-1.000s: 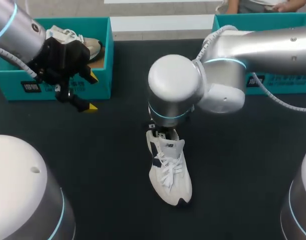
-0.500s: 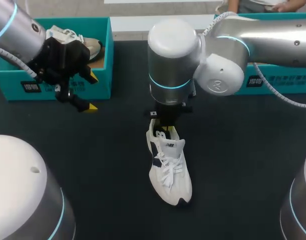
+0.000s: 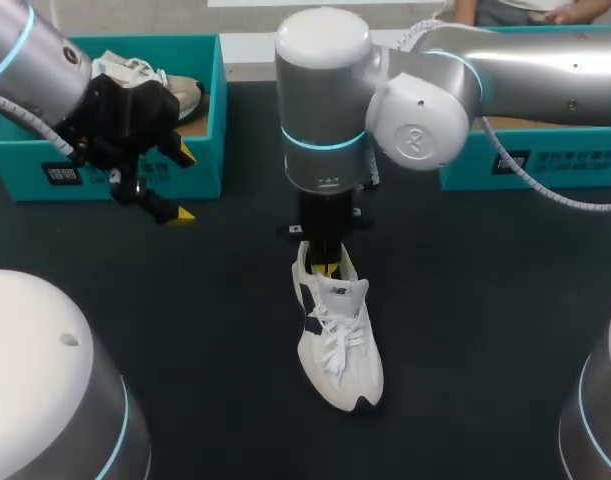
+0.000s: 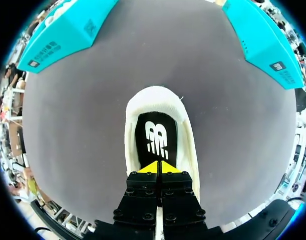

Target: Take the shoe out of the shoebox, open the shoe tongue, remove and reinsert the insole, then place the shoe into the shoebox

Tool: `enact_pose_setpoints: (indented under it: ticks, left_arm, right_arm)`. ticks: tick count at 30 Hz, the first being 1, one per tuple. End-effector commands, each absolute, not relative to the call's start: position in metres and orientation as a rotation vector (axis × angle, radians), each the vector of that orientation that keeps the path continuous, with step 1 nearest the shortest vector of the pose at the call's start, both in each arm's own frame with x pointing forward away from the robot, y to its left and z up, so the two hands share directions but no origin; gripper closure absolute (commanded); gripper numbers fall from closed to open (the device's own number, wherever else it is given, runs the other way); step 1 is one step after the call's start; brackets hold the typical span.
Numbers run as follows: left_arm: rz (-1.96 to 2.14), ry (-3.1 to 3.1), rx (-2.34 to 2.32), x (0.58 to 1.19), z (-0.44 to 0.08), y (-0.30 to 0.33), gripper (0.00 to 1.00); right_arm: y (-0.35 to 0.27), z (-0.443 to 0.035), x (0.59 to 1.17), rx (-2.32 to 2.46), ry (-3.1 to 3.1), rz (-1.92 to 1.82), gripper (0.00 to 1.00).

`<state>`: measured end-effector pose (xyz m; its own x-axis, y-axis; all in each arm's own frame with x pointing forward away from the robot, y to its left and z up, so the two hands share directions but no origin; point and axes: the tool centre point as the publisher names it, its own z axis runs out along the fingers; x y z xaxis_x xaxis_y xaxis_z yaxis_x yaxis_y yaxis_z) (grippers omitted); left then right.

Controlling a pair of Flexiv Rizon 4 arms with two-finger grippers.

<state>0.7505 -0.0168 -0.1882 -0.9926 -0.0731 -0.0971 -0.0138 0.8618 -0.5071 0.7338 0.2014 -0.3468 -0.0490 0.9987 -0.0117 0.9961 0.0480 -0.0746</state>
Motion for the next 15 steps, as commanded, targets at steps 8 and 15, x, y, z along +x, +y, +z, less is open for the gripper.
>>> enact_pose_setpoints:
  ticks: [8, 15]
  left_arm:
    - [-0.793, 2.920, -0.068, 0.749, -0.189, -0.016, 0.00]
    - [-0.793, 2.920, -0.068, 0.749, -0.189, -0.016, 0.00]
  right_arm:
    - [0.201, -0.342, 0.731, -2.097, -2.157, 0.268, 1.00]
    - [0.200, -0.342, 0.721, -2.035, -2.189, 0.305, 0.11]
